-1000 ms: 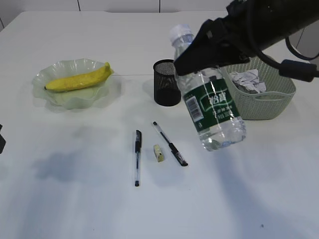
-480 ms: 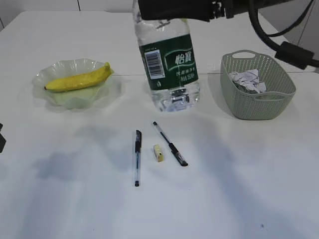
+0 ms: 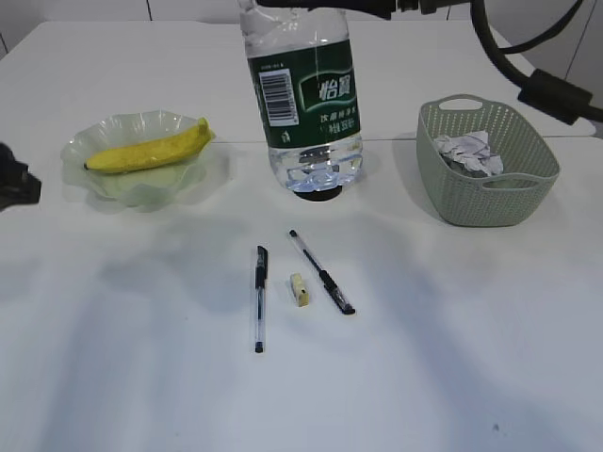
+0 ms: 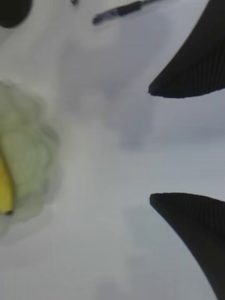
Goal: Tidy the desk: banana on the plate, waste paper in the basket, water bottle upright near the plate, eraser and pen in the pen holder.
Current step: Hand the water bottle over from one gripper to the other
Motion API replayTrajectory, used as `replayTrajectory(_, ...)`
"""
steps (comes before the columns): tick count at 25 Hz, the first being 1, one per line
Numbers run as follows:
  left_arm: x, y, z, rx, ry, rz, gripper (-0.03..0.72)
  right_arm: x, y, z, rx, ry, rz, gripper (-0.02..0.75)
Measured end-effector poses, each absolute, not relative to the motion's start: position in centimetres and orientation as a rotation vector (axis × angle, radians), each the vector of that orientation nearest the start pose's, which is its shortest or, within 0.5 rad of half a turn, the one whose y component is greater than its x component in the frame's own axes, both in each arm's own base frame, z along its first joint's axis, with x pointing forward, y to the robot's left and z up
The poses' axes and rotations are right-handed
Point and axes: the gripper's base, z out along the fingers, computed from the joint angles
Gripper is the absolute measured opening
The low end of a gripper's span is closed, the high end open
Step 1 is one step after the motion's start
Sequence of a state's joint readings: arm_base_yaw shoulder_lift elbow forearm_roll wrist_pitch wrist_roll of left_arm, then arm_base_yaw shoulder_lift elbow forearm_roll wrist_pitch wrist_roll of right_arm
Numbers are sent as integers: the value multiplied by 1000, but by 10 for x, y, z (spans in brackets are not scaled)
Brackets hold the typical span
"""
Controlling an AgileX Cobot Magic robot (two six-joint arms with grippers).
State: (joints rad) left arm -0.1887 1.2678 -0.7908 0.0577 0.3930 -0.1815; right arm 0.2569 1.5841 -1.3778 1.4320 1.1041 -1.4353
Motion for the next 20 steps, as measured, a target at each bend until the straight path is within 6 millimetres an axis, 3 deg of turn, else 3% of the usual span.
replayTrajectory(8,267,-63,288,91,2013,-237,430,302,163,381,-1115,1507,1054,419)
replayTrajectory(15,251,-101,279,267,1855,-348,428,303,162,381,-1108,1508,1037,419)
replayTrajectory(20,246,-116,283,319,1773,-431,428,303,162,381,-1107,1507,1032,419)
